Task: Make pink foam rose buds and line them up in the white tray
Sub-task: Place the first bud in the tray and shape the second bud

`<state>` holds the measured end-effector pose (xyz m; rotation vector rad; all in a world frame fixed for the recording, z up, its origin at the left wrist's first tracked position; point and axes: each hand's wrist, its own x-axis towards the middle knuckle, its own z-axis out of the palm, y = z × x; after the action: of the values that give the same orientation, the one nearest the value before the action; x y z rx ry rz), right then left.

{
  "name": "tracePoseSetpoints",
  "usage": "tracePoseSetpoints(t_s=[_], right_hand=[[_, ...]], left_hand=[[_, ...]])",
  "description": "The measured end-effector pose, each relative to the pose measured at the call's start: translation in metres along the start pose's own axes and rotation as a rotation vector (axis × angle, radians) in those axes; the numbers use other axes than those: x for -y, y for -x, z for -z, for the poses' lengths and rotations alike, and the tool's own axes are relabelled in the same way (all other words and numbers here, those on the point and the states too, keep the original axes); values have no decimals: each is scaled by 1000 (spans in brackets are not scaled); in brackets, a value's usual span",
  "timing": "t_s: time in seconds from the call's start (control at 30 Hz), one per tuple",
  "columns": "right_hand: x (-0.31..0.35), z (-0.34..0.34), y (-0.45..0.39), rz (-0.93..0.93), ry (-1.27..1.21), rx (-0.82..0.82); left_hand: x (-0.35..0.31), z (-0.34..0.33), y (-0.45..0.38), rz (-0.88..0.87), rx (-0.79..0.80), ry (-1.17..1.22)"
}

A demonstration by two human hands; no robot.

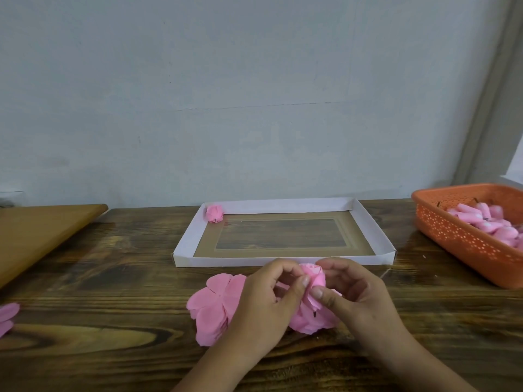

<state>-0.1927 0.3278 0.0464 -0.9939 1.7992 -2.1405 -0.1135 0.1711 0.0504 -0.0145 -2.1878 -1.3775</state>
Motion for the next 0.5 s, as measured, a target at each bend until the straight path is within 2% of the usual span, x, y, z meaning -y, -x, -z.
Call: tracePoseSetpoints(t_s=[0.27, 0.4, 0.5], right_hand=[[3, -3, 2, 28, 12, 1], [5, -3, 2, 32, 3, 17], [4, -2, 2, 26, 19, 14]], left_hand=[[5, -3, 2, -74, -43, -76], [3, 1, 1, -45, 36, -78], [1, 5, -1, -114, 53, -109]])
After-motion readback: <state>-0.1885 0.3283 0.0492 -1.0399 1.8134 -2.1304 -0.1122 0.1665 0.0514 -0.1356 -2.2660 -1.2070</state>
